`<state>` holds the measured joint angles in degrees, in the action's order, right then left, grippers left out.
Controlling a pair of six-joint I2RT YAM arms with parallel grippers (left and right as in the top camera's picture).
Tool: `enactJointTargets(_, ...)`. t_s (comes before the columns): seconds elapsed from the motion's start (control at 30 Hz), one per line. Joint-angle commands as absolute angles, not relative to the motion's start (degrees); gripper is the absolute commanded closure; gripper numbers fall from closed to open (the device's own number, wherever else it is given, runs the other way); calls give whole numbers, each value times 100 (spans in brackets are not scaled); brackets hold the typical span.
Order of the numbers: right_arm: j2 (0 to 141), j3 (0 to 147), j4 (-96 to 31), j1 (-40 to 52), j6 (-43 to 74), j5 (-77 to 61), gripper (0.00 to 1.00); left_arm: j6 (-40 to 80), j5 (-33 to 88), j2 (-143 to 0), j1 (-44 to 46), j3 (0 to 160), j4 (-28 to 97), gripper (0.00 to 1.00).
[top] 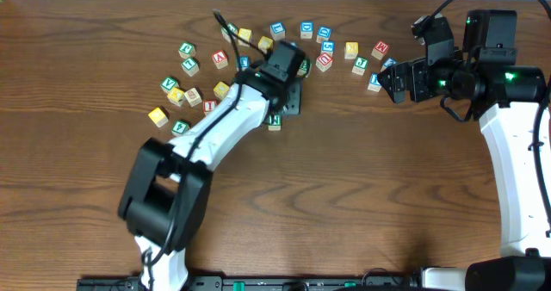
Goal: Spell out NEURIPS
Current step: 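Open the left gripper, release the N block, and retract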
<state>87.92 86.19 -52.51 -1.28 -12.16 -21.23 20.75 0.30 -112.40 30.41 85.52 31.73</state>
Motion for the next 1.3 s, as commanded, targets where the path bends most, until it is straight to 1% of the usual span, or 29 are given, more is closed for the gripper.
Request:
enactJointTargets(0.0, 8788, 8742, -5256, -141, -1184, -2200, 1, 2040, 62, -10827, 2910, 8709, 3273, 39)
enactJointTargets(0.43, 8788, 8742, -5256, -141, -1184, -2200, 1, 1975, 62, -9730, 2086, 8709, 3946, 40)
enactJointTargets(0.83, 8788, 8742, -5256, -141, -1184, -2198, 1, 1332, 62, -9555, 1234, 8713, 4630, 40)
enactJointTargets(0.9, 8788, 8742, -5253, -141, -1186, -2200, 1, 1236, 62, -9555, 1160, 8713, 4630, 39)
enactJointTargets(1.0, 8788, 8742, -5256, -141, -1186, -2200, 1, 1201, 62, -9557, 1103, 8713, 4624, 36)
enactJointTargets(1.27, 8788, 8742, -5256, -141, -1186, -2198, 1, 1205, 89, -9557, 1109, 8702, 4628, 36)
